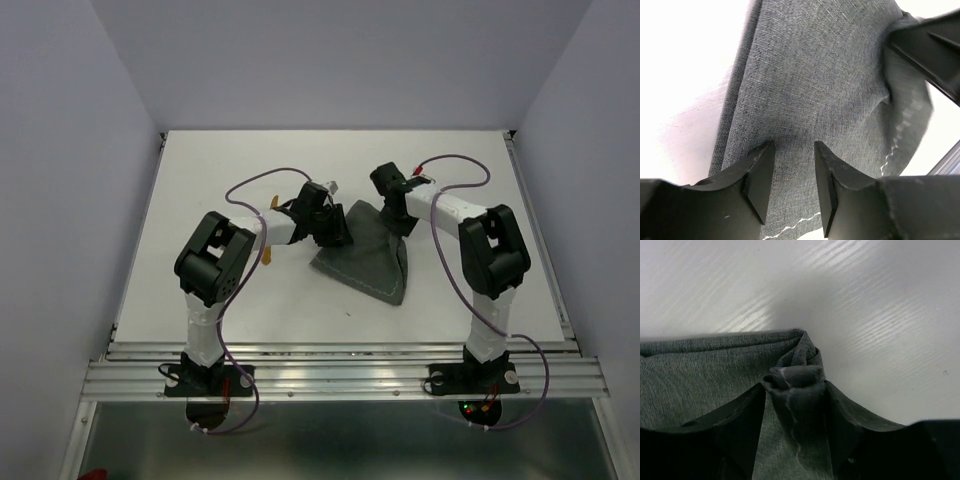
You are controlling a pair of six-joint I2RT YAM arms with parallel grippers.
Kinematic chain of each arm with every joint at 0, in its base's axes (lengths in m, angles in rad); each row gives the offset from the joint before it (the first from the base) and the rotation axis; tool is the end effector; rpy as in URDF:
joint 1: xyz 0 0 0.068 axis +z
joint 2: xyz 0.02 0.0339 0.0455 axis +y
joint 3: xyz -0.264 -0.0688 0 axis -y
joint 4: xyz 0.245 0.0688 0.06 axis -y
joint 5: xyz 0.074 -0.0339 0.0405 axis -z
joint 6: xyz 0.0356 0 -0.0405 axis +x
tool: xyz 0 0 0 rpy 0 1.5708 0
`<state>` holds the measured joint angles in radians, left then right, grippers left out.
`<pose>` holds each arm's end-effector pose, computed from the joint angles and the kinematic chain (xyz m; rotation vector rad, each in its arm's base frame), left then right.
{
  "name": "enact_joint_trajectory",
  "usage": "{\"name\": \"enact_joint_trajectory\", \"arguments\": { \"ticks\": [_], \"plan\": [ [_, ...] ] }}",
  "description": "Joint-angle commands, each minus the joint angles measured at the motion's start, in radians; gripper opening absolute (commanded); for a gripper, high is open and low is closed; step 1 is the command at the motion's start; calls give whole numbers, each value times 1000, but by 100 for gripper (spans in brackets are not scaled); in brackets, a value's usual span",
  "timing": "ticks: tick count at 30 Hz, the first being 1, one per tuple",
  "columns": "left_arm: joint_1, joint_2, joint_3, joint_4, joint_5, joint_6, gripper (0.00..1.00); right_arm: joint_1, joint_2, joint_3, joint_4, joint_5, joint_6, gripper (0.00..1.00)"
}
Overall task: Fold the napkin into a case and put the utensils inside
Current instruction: Fold the lower triangle-folded napkin at the center of the board.
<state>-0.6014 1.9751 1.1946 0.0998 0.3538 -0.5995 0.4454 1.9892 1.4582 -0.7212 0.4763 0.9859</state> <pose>0.3423 -0.2499 0.1589 0.2075 2.4066 -1.0036 0.3698 0.1585 0.1821 0.7878 2.4660 -0.2012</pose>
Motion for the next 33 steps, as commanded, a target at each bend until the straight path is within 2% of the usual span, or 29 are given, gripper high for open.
{"name": "enact_joint_trajectory", "arguments": {
  "ticks": [1,3,4,7,12,15,18,19,20,21,22,24,28,33],
  "plan": [
    [-3,5,17,-17,-27,20,48,-5,-139,-79,210,22,-153,67],
    [-3,-13,20,-17,-27,20,48,-5,-180,-123,216,60,-193,73],
    [-3,-21,25,-20,-33,21,48,-5,-222,-140,216,83,-203,80],
    [-1,-38,46,-44,-48,27,48,-16,-294,-217,216,145,-220,88],
    [2,-48,94,-84,-64,43,43,-25,-449,-343,215,156,-214,90],
    [8,-48,91,-91,-75,49,39,-25,-535,-433,213,130,-193,87],
    [15,-36,83,-91,-76,50,29,-25,-593,-502,218,81,-185,66],
    [17,-32,82,-89,-78,50,18,-25,-599,-515,224,59,-188,59],
    [22,-25,79,-89,-76,53,11,-25,-602,-539,250,6,-196,46],
    [22,-22,74,-89,-78,53,5,-25,-602,-550,262,-14,-200,40],
    [25,-15,71,-89,-76,52,0,-25,-589,-559,272,-25,-201,29],
    [23,-15,54,-86,-84,52,0,-25,-549,-568,289,-41,-210,18],
    [25,-31,22,-87,-93,49,0,-25,-463,-544,335,-105,-294,16],
    [25,-68,-44,-81,-96,38,0,-25,-334,-513,394,-97,-377,16]
  ]
}}
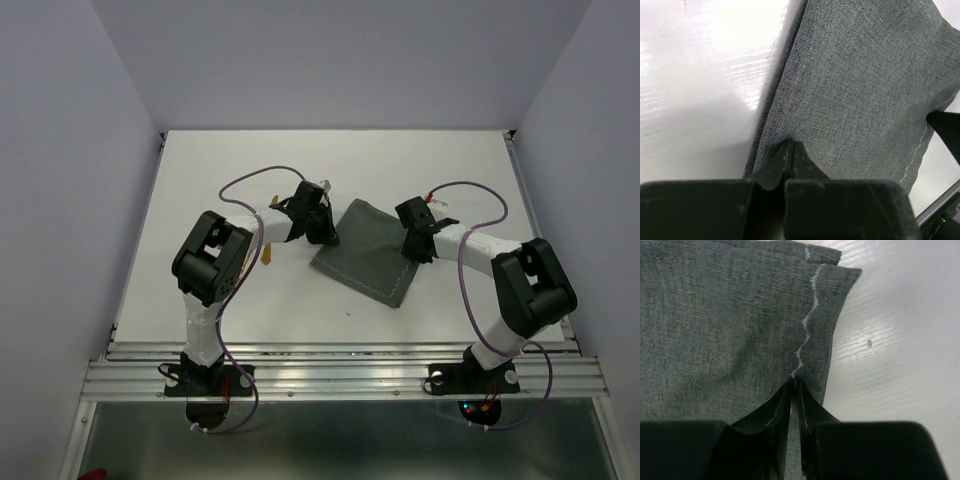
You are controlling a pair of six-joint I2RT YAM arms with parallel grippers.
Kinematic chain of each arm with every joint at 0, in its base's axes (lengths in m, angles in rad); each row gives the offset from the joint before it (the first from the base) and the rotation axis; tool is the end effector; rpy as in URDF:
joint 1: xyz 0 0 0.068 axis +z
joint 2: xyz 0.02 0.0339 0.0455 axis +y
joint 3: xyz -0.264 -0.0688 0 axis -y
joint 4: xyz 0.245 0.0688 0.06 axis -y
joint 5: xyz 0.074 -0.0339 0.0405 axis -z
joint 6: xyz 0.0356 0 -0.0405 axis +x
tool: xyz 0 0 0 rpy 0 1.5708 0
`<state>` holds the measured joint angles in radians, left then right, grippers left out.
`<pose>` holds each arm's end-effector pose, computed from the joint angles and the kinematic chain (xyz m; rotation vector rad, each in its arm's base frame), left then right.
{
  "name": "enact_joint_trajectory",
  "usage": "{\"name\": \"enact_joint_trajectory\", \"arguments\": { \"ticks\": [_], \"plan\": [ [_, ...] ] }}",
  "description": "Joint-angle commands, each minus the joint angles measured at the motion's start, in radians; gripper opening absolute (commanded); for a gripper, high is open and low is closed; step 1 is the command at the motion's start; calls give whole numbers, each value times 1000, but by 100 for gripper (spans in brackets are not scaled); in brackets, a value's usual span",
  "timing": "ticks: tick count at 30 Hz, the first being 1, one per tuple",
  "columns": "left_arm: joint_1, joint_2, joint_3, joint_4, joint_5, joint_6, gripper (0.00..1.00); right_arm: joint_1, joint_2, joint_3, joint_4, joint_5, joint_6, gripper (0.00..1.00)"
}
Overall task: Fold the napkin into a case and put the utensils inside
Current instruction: Fold the lower triangle-folded napkin at the center of the board.
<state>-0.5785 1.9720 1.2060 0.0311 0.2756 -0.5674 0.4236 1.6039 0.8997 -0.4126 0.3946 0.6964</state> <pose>0.3477 -0.2386 0.1573 0.1638 2.4390 -0.8717 0.2802 0.1113 0.1684 0.4636 2.5112 -0.1191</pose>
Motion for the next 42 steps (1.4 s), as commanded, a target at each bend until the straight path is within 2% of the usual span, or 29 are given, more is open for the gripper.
{"name": "enact_joint_trajectory", "arguments": {
  "ticks": [1,6,11,15,17,20,24,30,31,34,42],
  "plan": [
    [0,-71,-65,-11,-10,4,0,-3,69,53,95,-14,-104,17],
    [-6,-136,-156,-4,-12,-11,0,-3,120,84,204,-43,-246,18],
    [-17,-217,-188,-23,-15,-28,0,-28,114,113,251,-111,-319,19],
    [-17,-236,-56,-91,-53,6,0,-28,36,111,259,-112,-307,22],
    [-17,-193,61,-118,-33,23,0,-43,15,114,259,-115,-293,23],
    [-17,-108,240,-129,10,32,0,-126,-15,108,259,-232,-226,23],
    [-18,30,422,-134,80,34,0,-157,-6,117,256,-279,-198,25],
    [-37,208,634,-177,162,54,0,-207,28,157,230,-338,-150,44],
    [-38,241,682,-189,171,57,0,-221,39,162,229,-341,-141,50],
    [-46,301,754,-211,181,66,0,-221,68,185,219,-358,-136,57],
    [-52,416,842,-238,188,80,0,-230,152,249,219,-358,-138,57]
  ]
}}
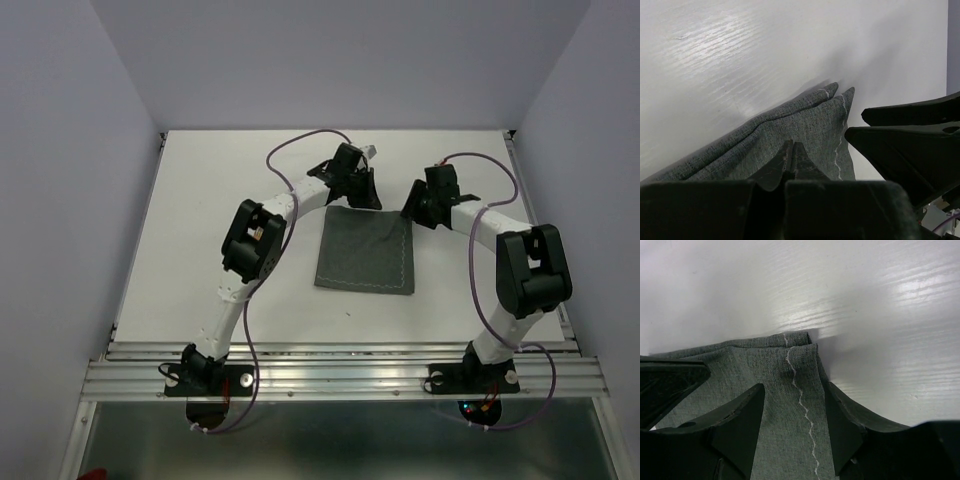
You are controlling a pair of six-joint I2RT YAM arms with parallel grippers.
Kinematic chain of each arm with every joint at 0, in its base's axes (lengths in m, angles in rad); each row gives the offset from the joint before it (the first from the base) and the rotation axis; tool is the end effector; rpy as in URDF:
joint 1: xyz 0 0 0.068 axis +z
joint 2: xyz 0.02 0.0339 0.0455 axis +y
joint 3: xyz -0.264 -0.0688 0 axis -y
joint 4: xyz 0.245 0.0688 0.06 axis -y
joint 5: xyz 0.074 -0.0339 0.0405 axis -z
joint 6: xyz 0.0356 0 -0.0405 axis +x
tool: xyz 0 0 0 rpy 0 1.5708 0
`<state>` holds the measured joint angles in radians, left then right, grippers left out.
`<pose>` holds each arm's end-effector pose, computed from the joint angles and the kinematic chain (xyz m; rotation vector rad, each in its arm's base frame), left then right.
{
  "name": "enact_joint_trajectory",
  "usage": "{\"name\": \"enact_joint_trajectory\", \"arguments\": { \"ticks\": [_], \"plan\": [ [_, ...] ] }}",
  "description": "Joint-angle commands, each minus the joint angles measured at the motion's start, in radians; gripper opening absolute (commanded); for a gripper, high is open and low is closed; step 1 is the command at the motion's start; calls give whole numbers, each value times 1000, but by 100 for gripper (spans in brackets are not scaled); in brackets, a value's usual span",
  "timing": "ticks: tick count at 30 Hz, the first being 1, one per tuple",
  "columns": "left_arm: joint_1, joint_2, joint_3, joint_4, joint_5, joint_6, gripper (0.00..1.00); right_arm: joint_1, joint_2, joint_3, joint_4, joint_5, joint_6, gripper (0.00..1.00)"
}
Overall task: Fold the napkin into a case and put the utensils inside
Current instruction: Fold the lower triangle-folded napkin at the center of the board.
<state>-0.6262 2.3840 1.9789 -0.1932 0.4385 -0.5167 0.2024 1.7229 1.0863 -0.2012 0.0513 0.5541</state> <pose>0.4355 -0.3336 0.1937 0.3988 2.2958 -1.0953 0.3589 0.0718 0.1956 0.4481 2.3855 0.2862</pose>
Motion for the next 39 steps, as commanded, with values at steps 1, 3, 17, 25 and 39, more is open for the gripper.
{"name": "enact_joint_trajectory", "arguments": {
  "ticks": [1,3,17,25,39],
  "plan": [
    [-3,23,86,-18,14,29,0,-9,46,70,8,-14,3,56],
    [-4,43,104,-29,8,34,0,-9,67,90,8,-19,0,56],
    [-4,116,123,-64,-46,55,0,-18,156,100,11,-25,3,52],
    [-4,116,121,-66,-50,53,0,-18,165,90,49,-96,3,50],
    [-3,124,106,-71,-50,58,0,-18,152,66,126,-157,18,51]
  ]
}}
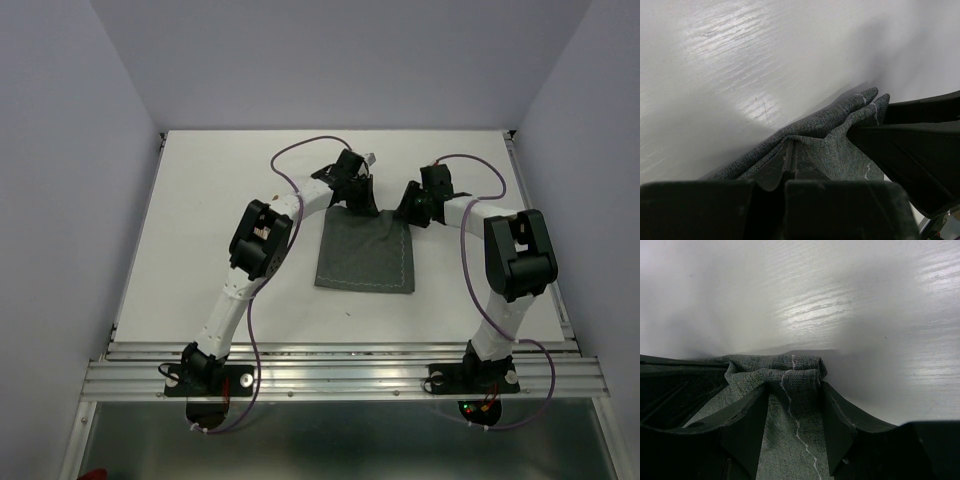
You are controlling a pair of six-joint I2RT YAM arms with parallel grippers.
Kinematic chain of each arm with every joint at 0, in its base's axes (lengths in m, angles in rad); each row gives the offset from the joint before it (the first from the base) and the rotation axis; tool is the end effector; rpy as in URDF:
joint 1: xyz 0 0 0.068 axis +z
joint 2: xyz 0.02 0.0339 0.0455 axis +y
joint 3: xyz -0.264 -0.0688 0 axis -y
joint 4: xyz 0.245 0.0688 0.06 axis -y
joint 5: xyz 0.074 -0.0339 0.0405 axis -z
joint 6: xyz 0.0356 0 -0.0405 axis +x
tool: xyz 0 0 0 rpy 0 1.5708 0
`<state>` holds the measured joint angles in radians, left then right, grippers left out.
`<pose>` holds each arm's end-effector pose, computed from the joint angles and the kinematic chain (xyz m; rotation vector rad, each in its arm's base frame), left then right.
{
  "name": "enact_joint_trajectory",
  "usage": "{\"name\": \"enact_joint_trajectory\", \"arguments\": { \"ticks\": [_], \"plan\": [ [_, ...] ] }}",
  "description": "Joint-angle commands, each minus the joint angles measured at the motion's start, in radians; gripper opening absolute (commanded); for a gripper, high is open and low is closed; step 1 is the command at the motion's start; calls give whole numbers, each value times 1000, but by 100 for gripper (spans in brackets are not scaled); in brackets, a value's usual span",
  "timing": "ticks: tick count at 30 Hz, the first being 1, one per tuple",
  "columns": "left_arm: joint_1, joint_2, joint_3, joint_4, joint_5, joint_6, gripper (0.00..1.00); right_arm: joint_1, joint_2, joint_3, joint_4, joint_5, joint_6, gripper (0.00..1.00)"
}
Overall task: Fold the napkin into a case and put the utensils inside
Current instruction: Fold the lower triangle-folded napkin at the center of the board.
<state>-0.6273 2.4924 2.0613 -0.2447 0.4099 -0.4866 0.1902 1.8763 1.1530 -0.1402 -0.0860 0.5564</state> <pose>0.4460 -0.3409 0.1585 0.4055 2.3650 -1.0271 0.3862 0.0775 0.1649 0.4126 2.4444 0.4330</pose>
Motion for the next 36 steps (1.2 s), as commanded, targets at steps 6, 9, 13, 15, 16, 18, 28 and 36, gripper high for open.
{"name": "enact_joint_trajectory", "arguments": {
  "ticks": [6,9,13,15,16,18,28,36],
  "plan": [
    [3,8,7,-16,-26,29,0,-6,-43,-29,85,-3,33,54],
    [6,3,-7,-11,-23,29,0,-6,-86,-50,100,29,42,71],
    [8,2,-16,4,-16,20,0,-6,-92,-44,94,43,33,75],
    [8,0,-20,10,-11,11,0,-6,-74,-36,79,45,30,74],
    [6,0,-21,15,-8,10,0,-6,-63,-32,76,40,27,73],
    [8,-3,-24,16,-8,8,0,-6,-31,-18,62,45,13,68],
    [8,-1,-32,19,-8,5,0,-6,52,-9,37,81,-6,52],
    [8,-7,-46,16,-17,11,0,3,-3,-16,39,81,4,7]
  ]
}}
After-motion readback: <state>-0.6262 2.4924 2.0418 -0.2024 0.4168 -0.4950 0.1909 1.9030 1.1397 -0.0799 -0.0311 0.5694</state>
